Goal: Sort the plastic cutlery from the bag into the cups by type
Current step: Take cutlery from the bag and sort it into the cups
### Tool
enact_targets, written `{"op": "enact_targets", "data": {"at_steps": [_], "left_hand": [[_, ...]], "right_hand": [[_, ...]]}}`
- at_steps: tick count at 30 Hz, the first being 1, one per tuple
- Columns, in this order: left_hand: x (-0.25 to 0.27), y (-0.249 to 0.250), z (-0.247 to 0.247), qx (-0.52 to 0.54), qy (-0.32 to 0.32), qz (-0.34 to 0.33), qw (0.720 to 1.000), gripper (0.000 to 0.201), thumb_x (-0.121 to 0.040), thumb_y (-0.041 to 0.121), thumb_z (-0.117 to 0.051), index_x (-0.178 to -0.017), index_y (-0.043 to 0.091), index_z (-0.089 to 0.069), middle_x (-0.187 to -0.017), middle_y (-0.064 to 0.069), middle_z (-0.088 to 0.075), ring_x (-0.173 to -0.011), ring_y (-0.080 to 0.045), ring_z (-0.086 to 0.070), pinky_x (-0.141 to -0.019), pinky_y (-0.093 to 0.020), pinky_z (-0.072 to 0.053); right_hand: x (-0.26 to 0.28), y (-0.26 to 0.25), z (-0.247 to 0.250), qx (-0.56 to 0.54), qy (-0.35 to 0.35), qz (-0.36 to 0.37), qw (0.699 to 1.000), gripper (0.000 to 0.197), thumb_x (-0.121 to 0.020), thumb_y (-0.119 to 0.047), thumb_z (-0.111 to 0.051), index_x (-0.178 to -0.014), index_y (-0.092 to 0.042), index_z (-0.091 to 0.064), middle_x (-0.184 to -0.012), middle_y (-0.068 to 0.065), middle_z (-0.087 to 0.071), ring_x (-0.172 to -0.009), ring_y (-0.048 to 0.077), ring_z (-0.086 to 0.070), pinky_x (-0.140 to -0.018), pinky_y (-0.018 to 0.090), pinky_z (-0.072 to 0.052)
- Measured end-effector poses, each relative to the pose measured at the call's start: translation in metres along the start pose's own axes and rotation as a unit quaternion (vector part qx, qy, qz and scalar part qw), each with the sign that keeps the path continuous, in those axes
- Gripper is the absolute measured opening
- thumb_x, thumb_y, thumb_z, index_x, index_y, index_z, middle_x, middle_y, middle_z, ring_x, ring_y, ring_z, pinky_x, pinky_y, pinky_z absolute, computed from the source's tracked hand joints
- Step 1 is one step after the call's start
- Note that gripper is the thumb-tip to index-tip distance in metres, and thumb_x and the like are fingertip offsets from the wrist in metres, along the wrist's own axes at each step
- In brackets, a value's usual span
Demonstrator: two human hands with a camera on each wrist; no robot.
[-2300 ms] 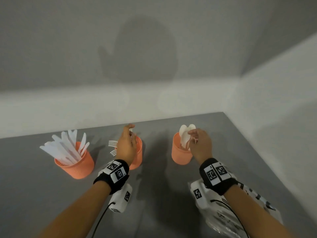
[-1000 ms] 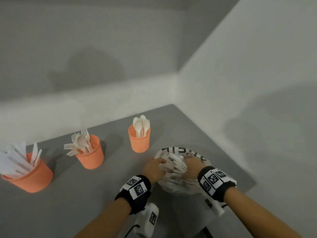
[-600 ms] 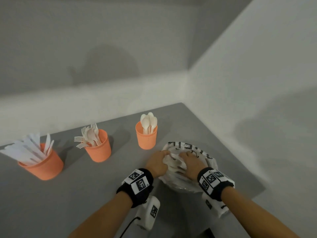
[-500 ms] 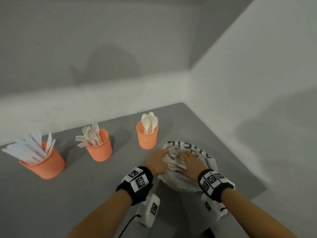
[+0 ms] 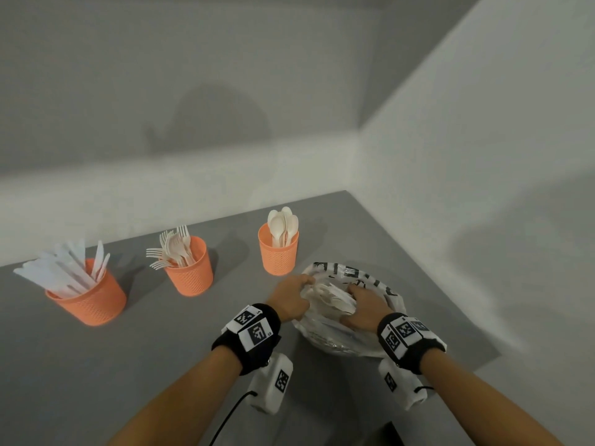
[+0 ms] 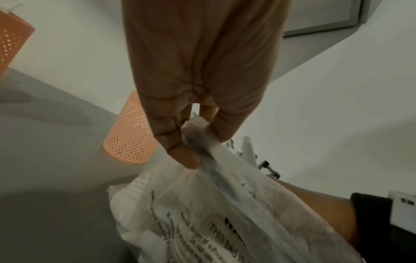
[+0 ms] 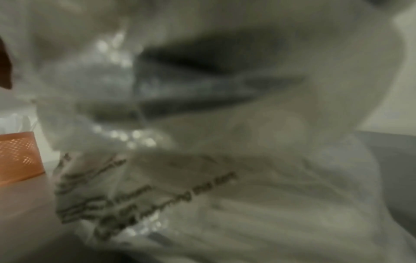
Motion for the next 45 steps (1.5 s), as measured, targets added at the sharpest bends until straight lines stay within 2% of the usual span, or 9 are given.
{"op": "enact_targets", "data": {"at_steps": [4, 15, 20, 25, 30, 33, 36, 40, 45], "left_hand": [[0.0, 0.001, -0.001, -0.007, -0.003, -0.002, 1.0, 0.054, -0.083, -0.007, -0.045, -0.135, 0.012, -0.043, -0.138, -0.013, -0.037, -0.091, -0.022, -0.053, -0.049, -0.017, -0.049], [0.001, -0.004, 0.004, -0.011, 0.002, 0.008, 1.0, 0.052, -0.084, -0.006, -0.047, -0.133, 0.012, -0.044, -0.14, -0.013, -0.039, -0.103, -0.031, -0.057, -0.057, -0.02, -0.051], [0.001, -0.001, 0.006, -0.023, 0.012, 0.006, 1.0, 0.05, -0.084, -0.005, -0.047, -0.132, 0.008, -0.045, -0.139, -0.015, -0.04, -0.104, -0.033, -0.059, -0.07, -0.027, -0.052], [-0.001, 0.003, 0.005, -0.016, 0.013, 0.004, 1.0, 0.049, -0.083, -0.006, -0.047, -0.131, 0.006, -0.046, -0.136, -0.017, -0.043, -0.09, -0.033, -0.062, -0.069, -0.033, -0.054], [-0.002, 0.006, 0.003, -0.008, 0.013, 0.0, 1.0, 0.049, -0.084, -0.006, -0.047, -0.131, 0.004, -0.044, -0.135, -0.018, -0.043, -0.082, -0.034, -0.062, -0.062, -0.03, -0.053], [-0.001, 0.006, 0.002, -0.007, 0.02, 0.003, 1.0, 0.048, -0.084, -0.005, -0.047, -0.13, 0.004, -0.045, -0.132, -0.018, -0.046, -0.076, -0.03, -0.06, -0.068, -0.036, -0.054], [-0.002, 0.008, 0.002, -0.013, 0.039, -0.011, 0.999, 0.044, -0.084, -0.002, -0.048, -0.126, 0.008, -0.05, -0.125, -0.016, -0.052, -0.071, -0.026, -0.056, -0.06, -0.03, -0.049], [-0.004, 0.014, 0.001, -0.047, 0.069, -0.049, 0.995, 0.028, -0.089, 0.015, -0.053, -0.115, 0.008, -0.062, -0.114, -0.013, -0.063, -0.092, -0.025, -0.059, -0.077, -0.024, -0.041], [-0.009, 0.01, 0.003, -0.057, 0.104, -0.022, 0.993, 0.025, -0.092, 0.023, -0.054, -0.107, 0.009, -0.068, -0.111, -0.01, -0.067, -0.102, -0.024, -0.06, -0.087, -0.027, -0.044]], "right_hand": [[-0.001, 0.006, -0.006, 0.011, -0.02, -0.017, 1.0, 0.052, -0.074, -0.036, -0.071, -0.118, -0.017, -0.054, -0.115, 0.002, -0.063, -0.107, 0.021, -0.058, -0.089, 0.027, -0.043], [0.0, 0.006, -0.004, 0.036, -0.033, -0.029, 0.998, 0.045, -0.073, -0.037, -0.072, -0.111, -0.018, -0.06, -0.113, 0.004, -0.065, -0.105, 0.02, -0.059, -0.08, 0.022, -0.04], [0.006, 0.001, 0.002, 0.013, -0.004, -0.008, 1.0, 0.056, -0.075, -0.028, -0.071, -0.126, -0.015, -0.05, -0.124, 0.004, -0.058, -0.117, 0.023, -0.053, -0.099, 0.029, -0.041], [0.012, 0.003, 0.009, -0.022, 0.023, -0.002, 0.999, 0.04, -0.075, -0.04, -0.068, -0.109, -0.019, -0.061, -0.104, 0.001, -0.067, -0.1, 0.019, -0.061, -0.078, 0.022, -0.042], [0.015, 0.006, 0.009, -0.058, 0.032, -0.021, 0.998, 0.034, -0.074, -0.041, -0.071, -0.099, -0.017, -0.067, -0.097, 0.002, -0.071, -0.085, 0.016, -0.062, -0.072, 0.02, -0.042], [0.016, 0.003, 0.013, -0.065, 0.048, -0.013, 0.997, 0.036, -0.073, -0.035, -0.073, -0.103, -0.017, -0.065, -0.102, 0.003, -0.069, -0.092, 0.018, -0.062, -0.074, 0.02, -0.041], [0.019, -0.003, 0.012, -0.06, 0.047, -0.008, 0.997, 0.042, -0.071, -0.042, -0.073, -0.105, -0.02, -0.063, -0.097, -0.003, -0.066, -0.091, 0.016, -0.06, -0.077, 0.021, -0.041], [0.021, -0.001, 0.014, -0.081, 0.052, -0.016, 0.995, 0.032, -0.068, -0.044, -0.074, -0.092, -0.024, -0.065, -0.09, -0.002, -0.068, -0.085, 0.015, -0.063, -0.075, 0.023, -0.047], [0.025, -0.004, 0.016, -0.078, 0.045, -0.005, 0.996, 0.034, -0.072, -0.031, -0.073, -0.102, -0.016, -0.065, -0.1, 0.001, -0.069, -0.089, 0.015, -0.06, -0.073, 0.02, -0.04]]}}
Point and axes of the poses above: each hand's wrist, its own x-axis away from the middle knuckle, its own z-axis out of the back of the hand, y = z × x, the point moved 9 cm from there along -x, towards the middle knuckle
